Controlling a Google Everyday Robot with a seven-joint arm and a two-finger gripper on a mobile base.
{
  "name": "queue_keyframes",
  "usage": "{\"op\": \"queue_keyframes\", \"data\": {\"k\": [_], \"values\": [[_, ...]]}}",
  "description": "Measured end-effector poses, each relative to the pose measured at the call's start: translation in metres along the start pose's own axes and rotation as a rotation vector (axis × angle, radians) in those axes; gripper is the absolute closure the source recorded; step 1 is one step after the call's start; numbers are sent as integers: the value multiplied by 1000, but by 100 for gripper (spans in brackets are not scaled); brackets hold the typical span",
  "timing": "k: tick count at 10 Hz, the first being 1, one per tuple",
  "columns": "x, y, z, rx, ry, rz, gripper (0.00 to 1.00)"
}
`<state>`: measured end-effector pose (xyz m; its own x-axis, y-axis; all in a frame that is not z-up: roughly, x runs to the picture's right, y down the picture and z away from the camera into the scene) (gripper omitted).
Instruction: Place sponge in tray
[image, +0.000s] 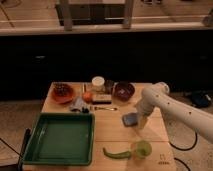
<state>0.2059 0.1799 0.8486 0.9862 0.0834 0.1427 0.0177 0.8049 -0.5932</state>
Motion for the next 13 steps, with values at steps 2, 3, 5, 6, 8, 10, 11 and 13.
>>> {"op": "queue_keyframes", "data": {"k": [2, 3, 5, 6, 8, 10, 11, 13], "values": [[3, 1, 1, -1, -13, 8, 20], [3, 1, 3, -4, -12, -1, 20], [2, 0, 5, -9, -14, -7, 20], [1, 2, 5, -13, -23, 0, 20], [3, 5, 6, -13, -39, 21, 20], [1, 3, 7, -14, -41, 5, 20], [1, 4, 7, -15, -42, 4, 20], [2, 7, 8, -21, -50, 14, 20]]}}
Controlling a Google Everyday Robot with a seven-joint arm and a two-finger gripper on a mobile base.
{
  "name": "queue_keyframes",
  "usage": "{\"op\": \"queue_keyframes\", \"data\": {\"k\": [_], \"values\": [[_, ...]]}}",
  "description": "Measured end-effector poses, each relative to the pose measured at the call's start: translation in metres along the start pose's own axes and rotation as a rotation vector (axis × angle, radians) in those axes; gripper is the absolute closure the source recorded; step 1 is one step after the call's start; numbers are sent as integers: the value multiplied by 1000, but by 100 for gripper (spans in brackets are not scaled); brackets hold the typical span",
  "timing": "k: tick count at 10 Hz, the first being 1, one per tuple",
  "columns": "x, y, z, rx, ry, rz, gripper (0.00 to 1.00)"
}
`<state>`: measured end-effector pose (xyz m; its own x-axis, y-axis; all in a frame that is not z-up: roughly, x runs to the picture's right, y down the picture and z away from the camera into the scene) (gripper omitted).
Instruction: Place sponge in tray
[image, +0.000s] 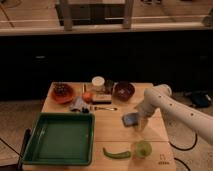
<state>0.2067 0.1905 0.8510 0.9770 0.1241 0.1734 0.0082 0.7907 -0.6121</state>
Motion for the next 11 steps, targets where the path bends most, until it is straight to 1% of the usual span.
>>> {"op": "queue_keyframes", "data": {"k": [9, 11], "values": [[-2, 3, 2, -6, -35, 17, 20], [-3, 4, 4, -8, -47, 20, 20]]}}
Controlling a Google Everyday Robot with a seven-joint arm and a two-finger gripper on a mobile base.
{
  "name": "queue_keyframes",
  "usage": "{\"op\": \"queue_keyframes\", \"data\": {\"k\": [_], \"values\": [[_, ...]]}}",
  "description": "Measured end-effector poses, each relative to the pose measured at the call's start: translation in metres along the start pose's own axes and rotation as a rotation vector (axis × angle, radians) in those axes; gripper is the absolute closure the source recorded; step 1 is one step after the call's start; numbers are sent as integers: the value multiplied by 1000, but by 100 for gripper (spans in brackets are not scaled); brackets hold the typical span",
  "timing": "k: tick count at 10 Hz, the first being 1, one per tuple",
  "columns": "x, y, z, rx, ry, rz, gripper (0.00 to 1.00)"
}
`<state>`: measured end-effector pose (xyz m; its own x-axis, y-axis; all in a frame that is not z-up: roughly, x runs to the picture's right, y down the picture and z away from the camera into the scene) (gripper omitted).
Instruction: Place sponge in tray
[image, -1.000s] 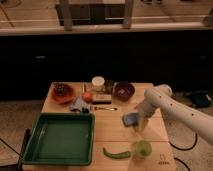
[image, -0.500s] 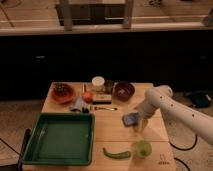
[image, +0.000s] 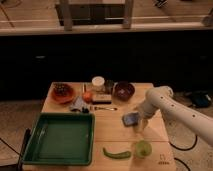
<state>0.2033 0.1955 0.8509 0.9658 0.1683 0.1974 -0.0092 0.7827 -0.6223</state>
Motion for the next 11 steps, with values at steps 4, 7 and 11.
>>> {"op": "queue_keyframes", "data": {"k": [4, 7, 11], "values": [[0, 2, 1, -4, -14, 9, 20], [1, 3, 2, -3, -26, 13, 20], [1, 3, 3, -3, -42, 20, 20]]}}
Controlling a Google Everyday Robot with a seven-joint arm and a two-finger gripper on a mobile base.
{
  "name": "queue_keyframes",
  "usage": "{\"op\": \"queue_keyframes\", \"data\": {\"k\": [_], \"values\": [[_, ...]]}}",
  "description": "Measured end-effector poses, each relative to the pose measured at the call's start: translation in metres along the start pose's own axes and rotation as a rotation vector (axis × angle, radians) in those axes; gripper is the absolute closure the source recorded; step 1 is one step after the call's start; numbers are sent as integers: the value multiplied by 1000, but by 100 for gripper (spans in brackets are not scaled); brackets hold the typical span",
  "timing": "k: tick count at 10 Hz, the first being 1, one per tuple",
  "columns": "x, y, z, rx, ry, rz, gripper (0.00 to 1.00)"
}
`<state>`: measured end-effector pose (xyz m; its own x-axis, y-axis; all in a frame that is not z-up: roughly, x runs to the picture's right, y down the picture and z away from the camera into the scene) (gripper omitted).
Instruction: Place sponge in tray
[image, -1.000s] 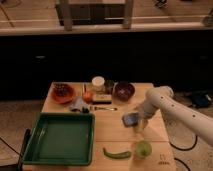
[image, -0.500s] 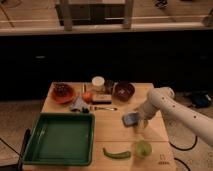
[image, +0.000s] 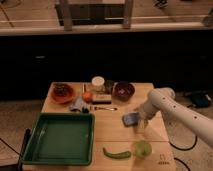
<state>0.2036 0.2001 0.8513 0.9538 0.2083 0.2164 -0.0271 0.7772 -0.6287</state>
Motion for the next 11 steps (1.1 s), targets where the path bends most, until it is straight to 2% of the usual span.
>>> {"op": "queue_keyframes", "data": {"k": [11], "values": [[5, 3, 3, 5, -48, 31, 20]]}}
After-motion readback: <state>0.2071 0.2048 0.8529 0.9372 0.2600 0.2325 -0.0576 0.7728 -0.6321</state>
